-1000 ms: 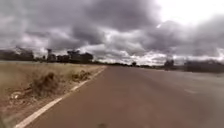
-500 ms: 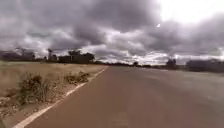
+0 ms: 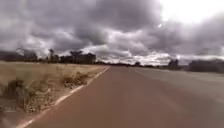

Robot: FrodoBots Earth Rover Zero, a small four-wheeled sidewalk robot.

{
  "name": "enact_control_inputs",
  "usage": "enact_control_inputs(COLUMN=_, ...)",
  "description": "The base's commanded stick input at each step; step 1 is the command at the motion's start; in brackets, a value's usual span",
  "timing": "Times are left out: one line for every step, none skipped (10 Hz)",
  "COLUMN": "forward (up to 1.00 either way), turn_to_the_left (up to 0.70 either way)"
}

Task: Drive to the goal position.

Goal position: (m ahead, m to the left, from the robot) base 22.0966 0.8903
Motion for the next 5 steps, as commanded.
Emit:
enact_control_inputs(forward=0.85, turn_to_the_left=0.04)
enact_control_inputs(forward=0.85, turn_to_the_left=0.04)
enact_control_inputs(forward=0.85, turn_to_the_left=0.04)
enact_control_inputs(forward=0.85, turn_to_the_left=0.04)
enact_control_inputs(forward=0.85, turn_to_the_left=0.04)
